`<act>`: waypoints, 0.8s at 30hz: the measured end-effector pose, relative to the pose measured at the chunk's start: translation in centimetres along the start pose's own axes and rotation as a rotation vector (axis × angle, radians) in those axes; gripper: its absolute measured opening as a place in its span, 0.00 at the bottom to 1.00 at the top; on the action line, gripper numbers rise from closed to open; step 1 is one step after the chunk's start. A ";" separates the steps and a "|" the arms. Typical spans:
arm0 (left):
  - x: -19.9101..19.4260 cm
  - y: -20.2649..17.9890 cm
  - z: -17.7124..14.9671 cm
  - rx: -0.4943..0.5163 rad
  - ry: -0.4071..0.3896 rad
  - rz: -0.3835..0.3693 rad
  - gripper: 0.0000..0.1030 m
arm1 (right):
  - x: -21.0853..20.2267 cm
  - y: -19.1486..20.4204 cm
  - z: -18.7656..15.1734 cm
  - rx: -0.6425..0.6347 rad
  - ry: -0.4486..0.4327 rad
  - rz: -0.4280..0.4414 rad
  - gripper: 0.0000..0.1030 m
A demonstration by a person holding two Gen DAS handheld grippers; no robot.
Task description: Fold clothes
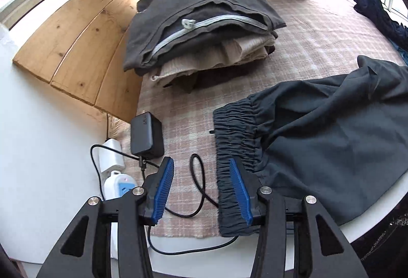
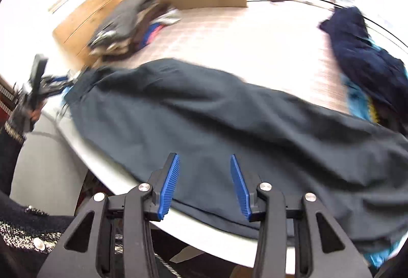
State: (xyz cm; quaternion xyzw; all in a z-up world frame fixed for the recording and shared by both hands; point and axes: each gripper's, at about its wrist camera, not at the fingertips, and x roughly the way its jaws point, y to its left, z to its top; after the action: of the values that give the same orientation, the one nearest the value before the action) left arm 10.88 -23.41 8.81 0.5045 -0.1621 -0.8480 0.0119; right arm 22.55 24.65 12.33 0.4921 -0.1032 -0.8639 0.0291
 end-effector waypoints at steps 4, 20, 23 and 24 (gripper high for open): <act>-3.7 0.7 0.1 -0.089 -0.045 0.032 0.41 | -5.7 -14.8 -3.1 0.309 -0.133 -0.263 0.40; -6.7 -42.1 5.5 0.348 -0.002 -0.665 0.41 | -4.5 -35.1 -4.9 0.295 -0.072 -0.101 0.54; -5.2 -45.6 4.5 0.375 0.061 -0.630 0.41 | -5.0 -35.1 -5.1 0.290 -0.098 -0.023 0.28; -4.9 -46.0 4.3 0.370 0.079 -0.628 0.41 | -5.5 -34.8 -5.3 0.282 -0.115 -0.001 0.27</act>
State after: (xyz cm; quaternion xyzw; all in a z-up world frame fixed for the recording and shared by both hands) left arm 16.14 22.17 1.68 0.5556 -0.1493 -0.7466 -0.3341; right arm 31.64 58.74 7.13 0.4412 -0.2245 -0.8676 -0.0467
